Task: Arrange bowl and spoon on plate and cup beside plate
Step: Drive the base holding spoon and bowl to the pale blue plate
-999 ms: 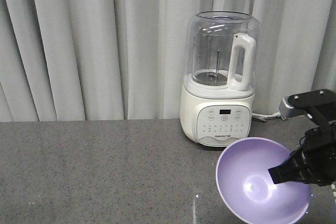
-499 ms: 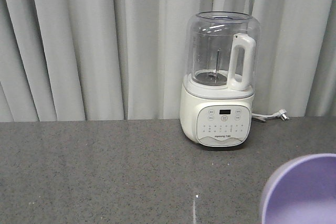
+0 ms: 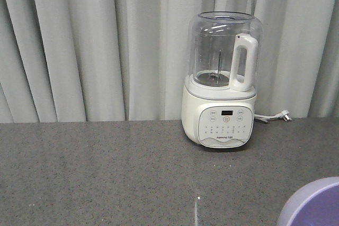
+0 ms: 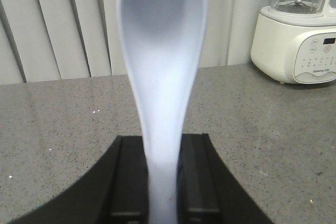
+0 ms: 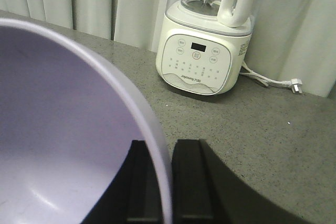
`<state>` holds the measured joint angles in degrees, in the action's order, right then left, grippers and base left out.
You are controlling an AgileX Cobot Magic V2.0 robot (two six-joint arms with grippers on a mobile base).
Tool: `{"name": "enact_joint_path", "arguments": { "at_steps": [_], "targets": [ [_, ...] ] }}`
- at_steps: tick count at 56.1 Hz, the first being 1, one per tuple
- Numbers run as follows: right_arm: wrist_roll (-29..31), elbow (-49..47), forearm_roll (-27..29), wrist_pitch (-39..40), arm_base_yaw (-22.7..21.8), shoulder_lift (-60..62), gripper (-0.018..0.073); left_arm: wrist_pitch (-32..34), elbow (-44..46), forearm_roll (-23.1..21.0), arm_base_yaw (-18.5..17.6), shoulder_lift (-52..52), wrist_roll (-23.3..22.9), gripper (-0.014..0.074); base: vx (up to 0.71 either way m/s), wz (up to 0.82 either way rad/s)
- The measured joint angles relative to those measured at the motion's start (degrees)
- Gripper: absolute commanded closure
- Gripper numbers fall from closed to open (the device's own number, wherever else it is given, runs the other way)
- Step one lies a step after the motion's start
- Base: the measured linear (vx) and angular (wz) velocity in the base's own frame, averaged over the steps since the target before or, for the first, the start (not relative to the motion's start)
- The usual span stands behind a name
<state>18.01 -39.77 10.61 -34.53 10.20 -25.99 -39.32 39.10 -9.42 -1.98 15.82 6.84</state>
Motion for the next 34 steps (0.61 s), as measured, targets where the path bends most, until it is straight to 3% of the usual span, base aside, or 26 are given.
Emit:
{"name": "enact_joint_path", "arguments": {
  "at_steps": [34],
  "targets": [
    [0.0, 0.0, 0.0, 0.0, 0.0, 0.0, 0.0568, 0.0, 0.0, -0.1, 0.0, 0.0, -0.1, 0.0596, 0.00, 0.00]
  ]
}}
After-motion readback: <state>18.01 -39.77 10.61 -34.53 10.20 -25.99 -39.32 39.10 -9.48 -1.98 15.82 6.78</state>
